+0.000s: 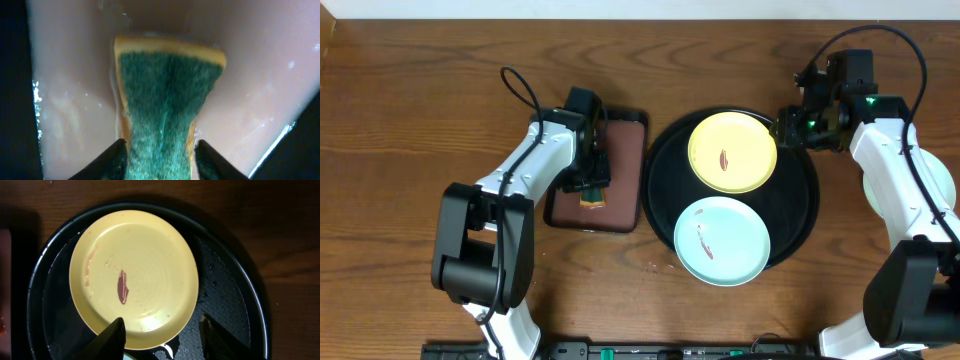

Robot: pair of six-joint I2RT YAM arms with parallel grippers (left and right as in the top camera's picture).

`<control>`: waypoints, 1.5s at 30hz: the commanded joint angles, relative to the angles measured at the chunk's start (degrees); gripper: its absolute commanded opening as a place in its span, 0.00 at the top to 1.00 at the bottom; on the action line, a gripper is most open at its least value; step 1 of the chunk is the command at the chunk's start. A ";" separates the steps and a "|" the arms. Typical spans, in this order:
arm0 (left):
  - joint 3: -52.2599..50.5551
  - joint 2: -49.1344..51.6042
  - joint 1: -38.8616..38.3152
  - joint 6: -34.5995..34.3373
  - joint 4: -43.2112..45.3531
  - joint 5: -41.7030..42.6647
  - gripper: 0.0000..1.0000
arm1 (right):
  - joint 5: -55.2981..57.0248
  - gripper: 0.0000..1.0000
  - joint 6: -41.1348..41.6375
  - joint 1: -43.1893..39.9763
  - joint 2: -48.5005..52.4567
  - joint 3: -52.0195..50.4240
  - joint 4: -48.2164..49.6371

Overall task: Clean dirty plates on tray and stack at the side
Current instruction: 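Grasp the sponge with the left gripper and dip it in water, then scrub the yellow plate with the sponge while right gripper holds rim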

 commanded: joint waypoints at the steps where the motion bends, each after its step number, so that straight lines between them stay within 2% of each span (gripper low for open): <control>1: -2.64 1.14 -0.52 0.28 1.68 -1.49 0.68 | -0.66 0.53 0.15 0.35 -0.37 0.20 0.42; 6: -5.29 2.86 -2.51 0.31 6.34 -0.90 0.78 | -0.22 0.51 0.13 0.33 -0.37 0.17 2.38; 9: -5.38 3.41 -3.67 0.33 6.60 -0.92 0.92 | 0.92 0.51 0.04 0.33 -0.37 0.17 3.89; 12: -4.83 3.23 -3.98 0.33 6.05 -0.92 0.93 | 1.18 0.53 -0.11 0.33 -0.17 0.17 5.14; 17: 1.97 2.67 -3.76 0.31 -0.94 -0.90 0.93 | 3.67 0.67 -2.08 0.33 3.72 0.17 6.45; 21: 9.94 1.68 -3.78 0.33 -7.23 -0.85 0.93 | 3.61 0.66 -5.29 0.33 9.14 0.17 8.09; 24: 15.37 1.11 -3.78 0.33 -9.97 1.33 0.93 | 3.67 0.62 -5.49 0.33 12.09 0.17 8.20; 30: 20.09 0.81 -4.20 -0.02 -6.51 12.79 0.93 | 3.67 0.62 -5.66 0.00 16.28 0.17 9.64; 34: 20.06 0.85 -5.92 -3.41 -0.66 14.16 0.92 | 2.54 0.76 -5.42 -0.04 19.21 0.17 10.01; 36: 20.06 0.85 -7.08 -3.43 1.60 14.14 0.93 | 1.81 0.88 -5.40 0.13 20.39 0.17 9.90; 37: 20.06 0.90 -7.76 -3.63 2.62 14.12 0.93 | 1.20 0.97 -5.40 0.22 20.85 0.17 9.77; 45: 20.06 1.86 -12.50 -9.51 11.34 13.88 0.92 | 0.50 0.99 -3.69 1.73 19.54 0.20 5.09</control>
